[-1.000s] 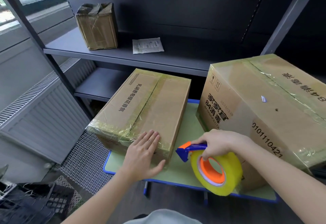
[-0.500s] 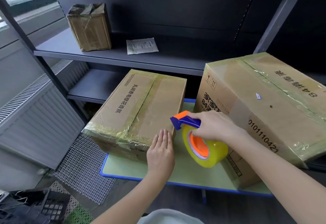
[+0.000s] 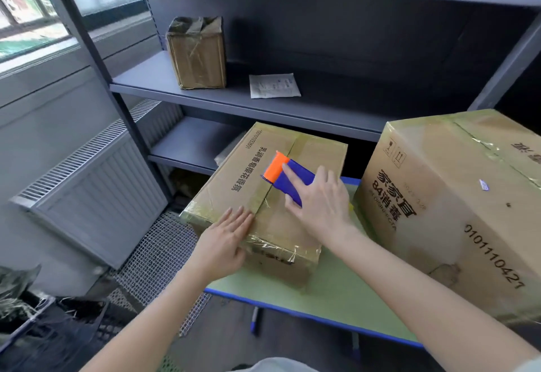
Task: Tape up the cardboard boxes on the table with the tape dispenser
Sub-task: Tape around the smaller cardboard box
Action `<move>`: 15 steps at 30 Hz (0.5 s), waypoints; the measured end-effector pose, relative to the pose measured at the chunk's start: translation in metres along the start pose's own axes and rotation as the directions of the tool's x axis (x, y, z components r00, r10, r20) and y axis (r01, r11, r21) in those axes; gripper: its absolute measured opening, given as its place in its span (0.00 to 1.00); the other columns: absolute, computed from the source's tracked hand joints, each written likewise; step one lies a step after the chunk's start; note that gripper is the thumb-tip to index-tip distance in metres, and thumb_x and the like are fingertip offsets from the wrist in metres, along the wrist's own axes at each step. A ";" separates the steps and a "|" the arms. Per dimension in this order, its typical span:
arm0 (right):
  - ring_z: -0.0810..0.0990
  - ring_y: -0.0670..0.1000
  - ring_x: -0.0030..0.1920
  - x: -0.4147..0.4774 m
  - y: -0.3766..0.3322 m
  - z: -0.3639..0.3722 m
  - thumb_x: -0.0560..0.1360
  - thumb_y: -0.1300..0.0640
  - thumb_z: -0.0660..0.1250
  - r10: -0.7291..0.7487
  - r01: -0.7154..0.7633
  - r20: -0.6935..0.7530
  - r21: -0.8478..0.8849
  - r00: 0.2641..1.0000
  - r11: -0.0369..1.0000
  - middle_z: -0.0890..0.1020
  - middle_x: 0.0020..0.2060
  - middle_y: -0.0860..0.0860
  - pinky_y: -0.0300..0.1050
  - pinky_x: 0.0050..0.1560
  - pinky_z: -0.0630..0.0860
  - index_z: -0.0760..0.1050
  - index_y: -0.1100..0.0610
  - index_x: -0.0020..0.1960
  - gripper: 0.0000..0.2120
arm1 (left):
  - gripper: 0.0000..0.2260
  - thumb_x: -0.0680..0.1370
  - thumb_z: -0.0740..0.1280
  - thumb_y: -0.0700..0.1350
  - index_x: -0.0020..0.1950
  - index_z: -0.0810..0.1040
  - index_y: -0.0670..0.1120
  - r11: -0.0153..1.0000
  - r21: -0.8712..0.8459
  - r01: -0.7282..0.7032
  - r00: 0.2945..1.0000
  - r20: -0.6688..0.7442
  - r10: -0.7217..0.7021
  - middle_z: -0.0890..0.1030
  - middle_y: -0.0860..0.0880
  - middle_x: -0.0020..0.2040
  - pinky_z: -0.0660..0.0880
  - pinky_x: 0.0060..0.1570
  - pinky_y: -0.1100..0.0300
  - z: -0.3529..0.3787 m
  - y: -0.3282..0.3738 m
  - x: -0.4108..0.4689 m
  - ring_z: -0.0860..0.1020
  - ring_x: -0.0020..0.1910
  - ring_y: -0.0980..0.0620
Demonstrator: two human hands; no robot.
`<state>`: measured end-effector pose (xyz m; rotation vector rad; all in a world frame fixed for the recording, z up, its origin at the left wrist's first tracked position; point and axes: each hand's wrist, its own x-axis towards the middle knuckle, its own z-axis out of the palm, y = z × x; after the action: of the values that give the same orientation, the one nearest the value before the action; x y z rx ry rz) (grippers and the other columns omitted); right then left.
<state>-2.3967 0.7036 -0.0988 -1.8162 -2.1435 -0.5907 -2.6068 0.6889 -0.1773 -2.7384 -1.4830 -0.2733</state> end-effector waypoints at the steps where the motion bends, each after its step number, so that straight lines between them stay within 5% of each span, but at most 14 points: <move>1: 0.71 0.55 0.30 0.000 -0.005 0.008 0.64 0.44 0.74 -0.016 0.016 -0.012 -0.011 1.000 1.000 0.72 0.32 0.57 0.43 0.31 0.68 0.77 0.47 0.63 0.28 | 0.29 0.67 0.57 0.50 0.64 0.76 0.38 1.000 0.018 -0.017 1.000 0.000 0.017 0.77 0.43 0.63 0.60 0.68 0.56 0.003 -0.006 -0.002 0.75 0.63 0.47; 3: 0.72 0.56 0.33 -0.001 -0.016 0.018 0.65 0.45 0.73 -0.058 0.058 0.002 -0.038 0.998 0.998 0.73 0.34 0.57 0.45 0.34 0.69 0.75 0.46 0.65 0.29 | 0.26 0.72 0.61 0.54 0.62 0.78 0.38 0.998 0.038 -0.053 0.997 -0.045 0.055 0.79 0.44 0.61 0.67 0.66 0.56 0.010 -0.011 -0.002 0.77 0.61 0.48; 7: 0.72 0.57 0.35 -0.009 -0.025 0.038 0.63 0.53 0.77 -0.085 0.088 0.058 -0.050 0.995 0.995 0.74 0.37 0.58 0.50 0.40 0.68 0.74 0.44 0.65 0.31 | 0.22 0.81 0.54 0.51 0.58 0.80 0.37 0.993 0.099 -0.065 0.981 -0.176 0.082 0.81 0.42 0.56 0.76 0.56 0.53 0.023 -0.003 0.006 0.81 0.56 0.48; 10: 0.74 0.59 0.35 -0.015 -0.019 0.044 0.61 0.62 0.77 -0.090 0.090 0.047 -0.010 0.995 0.996 0.75 0.37 0.59 0.50 0.41 0.74 0.74 0.45 0.65 0.35 | 0.19 0.70 0.69 0.45 0.57 0.80 0.36 0.990 0.119 -0.076 0.967 -0.235 0.102 0.81 0.41 0.56 0.75 0.56 0.53 0.034 0.018 0.010 0.81 0.55 0.47; 15: 0.75 0.60 0.36 -0.021 0.002 0.045 0.59 0.65 0.78 -0.088 0.087 0.059 0.017 0.994 0.996 0.76 0.40 0.61 0.52 0.41 0.76 0.73 0.46 0.67 0.39 | 0.24 0.62 0.80 0.41 0.56 0.81 0.36 0.996 0.070 -0.059 0.963 -0.259 0.075 0.82 0.40 0.55 0.76 0.56 0.54 0.048 0.054 0.017 0.81 0.55 0.46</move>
<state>-2.3890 0.7069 -0.1475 -1.7607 -2.2708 -0.5455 -2.5458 0.6781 -0.2177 -2.5766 -1.3055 -0.5542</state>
